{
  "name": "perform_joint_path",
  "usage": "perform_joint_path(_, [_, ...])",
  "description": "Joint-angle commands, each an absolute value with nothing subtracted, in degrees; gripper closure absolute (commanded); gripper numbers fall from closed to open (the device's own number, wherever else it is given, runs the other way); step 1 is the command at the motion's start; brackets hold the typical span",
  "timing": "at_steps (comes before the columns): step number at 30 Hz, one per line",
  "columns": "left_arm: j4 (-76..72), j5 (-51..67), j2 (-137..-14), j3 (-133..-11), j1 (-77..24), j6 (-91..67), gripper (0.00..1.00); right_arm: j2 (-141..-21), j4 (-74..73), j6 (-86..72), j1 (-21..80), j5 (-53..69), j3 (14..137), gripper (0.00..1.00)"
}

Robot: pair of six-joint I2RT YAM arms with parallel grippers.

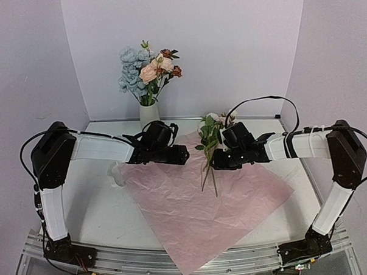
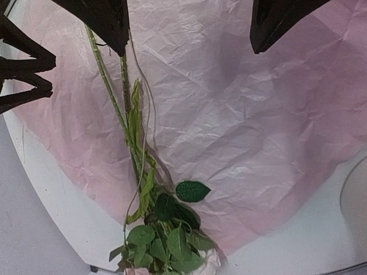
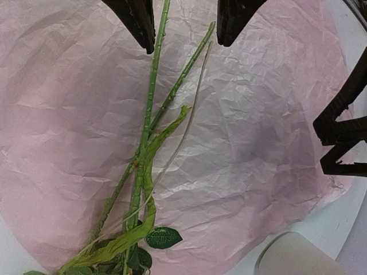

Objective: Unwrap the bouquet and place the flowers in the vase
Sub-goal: Pick up the fake flower from the wrapping paper.

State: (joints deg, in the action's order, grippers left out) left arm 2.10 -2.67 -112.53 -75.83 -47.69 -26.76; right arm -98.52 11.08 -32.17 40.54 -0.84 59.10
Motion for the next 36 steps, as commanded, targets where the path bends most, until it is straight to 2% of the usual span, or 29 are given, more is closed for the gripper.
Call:
perform_joint_path(1, [2.48,3.30,-116.34,-81.71,-47.72,-26.49,0.33,-100.32,8.44,-31.53,40.14,-0.57,60.86,0.64])
perform_joint_path(11, [3.09,5.75,-127.03,-92.10,-47.75,-24.48,0.50,-96.60,9.33,-31.34,39.48,-1.87,58.62,0.68])
perform_joint_path(23, [3.61,6.73,-135.62,-101.07,-47.99,-24.01,0.57,-83.55,10.78,-30.28,39.49,-6.86,51.26,0.67])
perform_joint_path(36, [3.96,7.79,-140.22,-106.53,-48.07,-22.86,0.63,-79.82,10.72,-30.76,39.41,-8.04,49.18,0.66])
